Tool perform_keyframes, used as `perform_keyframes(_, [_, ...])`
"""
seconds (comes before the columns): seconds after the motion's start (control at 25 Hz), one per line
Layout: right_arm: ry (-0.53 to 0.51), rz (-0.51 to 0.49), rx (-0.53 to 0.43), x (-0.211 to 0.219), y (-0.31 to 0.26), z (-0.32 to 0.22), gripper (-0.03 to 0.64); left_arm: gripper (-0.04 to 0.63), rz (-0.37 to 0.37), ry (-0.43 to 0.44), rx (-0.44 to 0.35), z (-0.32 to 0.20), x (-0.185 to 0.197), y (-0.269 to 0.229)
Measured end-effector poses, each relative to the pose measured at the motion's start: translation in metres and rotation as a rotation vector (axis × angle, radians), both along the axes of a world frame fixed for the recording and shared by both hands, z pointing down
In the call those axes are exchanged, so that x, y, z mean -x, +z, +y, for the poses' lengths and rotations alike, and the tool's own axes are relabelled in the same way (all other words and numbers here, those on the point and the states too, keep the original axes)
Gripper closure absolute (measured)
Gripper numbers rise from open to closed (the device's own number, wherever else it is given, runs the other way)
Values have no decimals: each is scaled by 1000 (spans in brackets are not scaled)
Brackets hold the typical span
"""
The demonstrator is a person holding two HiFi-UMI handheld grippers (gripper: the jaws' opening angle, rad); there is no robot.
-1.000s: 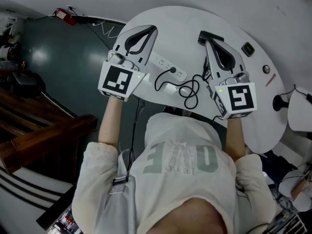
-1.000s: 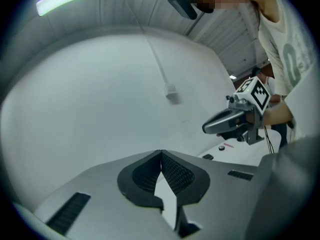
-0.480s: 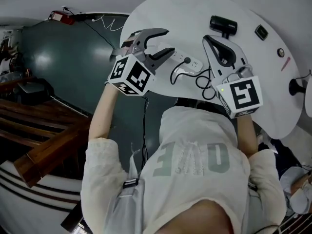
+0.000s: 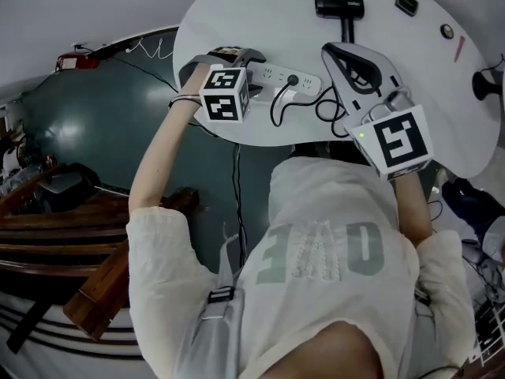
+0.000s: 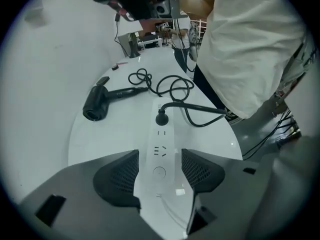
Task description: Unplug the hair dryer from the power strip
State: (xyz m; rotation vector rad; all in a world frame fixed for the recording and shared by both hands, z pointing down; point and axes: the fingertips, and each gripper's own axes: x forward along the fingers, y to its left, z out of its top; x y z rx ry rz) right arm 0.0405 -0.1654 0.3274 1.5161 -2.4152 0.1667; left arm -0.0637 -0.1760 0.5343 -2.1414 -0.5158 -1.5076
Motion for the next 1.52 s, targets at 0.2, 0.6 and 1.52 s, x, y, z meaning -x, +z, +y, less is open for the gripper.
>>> perform_keyframes(0.2, [53, 9, 42, -13, 12, 10, 595, 319, -102, 77, 25, 2, -5, 29])
perform_keyframes(0.6, [55, 17, 88, -17, 31, 21, 595, 339, -192, 107, 14, -1, -8, 48])
perform_keyframes(1.52, [-520, 312, 272, 57, 154, 31, 396, 341, -169, 97, 5, 3, -9, 49])
